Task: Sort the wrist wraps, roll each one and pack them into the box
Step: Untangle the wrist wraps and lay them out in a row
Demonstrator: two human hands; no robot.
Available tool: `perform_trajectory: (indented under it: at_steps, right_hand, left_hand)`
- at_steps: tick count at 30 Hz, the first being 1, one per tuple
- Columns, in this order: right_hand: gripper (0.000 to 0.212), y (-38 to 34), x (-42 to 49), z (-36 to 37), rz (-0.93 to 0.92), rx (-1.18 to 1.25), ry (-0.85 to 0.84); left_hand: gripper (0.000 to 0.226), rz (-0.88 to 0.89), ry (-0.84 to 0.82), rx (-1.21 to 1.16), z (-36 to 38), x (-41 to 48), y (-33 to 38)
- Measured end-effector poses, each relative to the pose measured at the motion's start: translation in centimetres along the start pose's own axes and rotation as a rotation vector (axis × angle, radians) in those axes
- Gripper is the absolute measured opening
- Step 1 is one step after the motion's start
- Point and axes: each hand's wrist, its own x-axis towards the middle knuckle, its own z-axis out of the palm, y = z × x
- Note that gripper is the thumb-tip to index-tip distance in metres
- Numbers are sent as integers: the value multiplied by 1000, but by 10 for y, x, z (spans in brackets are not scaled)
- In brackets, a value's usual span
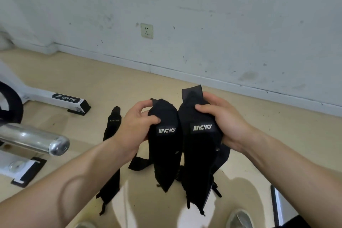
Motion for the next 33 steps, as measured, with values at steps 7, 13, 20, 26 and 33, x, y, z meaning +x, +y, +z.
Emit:
perform_trajectory:
  at_steps: [7,13,20,26,33]
  right_hand:
    - [23,20,3,16,-15,-25,-52]
    - [18,25,8,14,-87,-143,42]
    - [34,23,13,2,-155,-233,37]
    - [20,20,12,-3,-124,-237,14]
    - [17,24,10,-6,-143,-271,31]
  left_hand:
    - [44,-20,-83,-20,17,-7,-5]
    - [20,-3,-97,13,24,-6,-8]
    - [27,9,-54,49,27,0,-8]
    - [28,-6,-54,27,28,2,-9]
    - [32,-10,-141,1,27,2,-10]
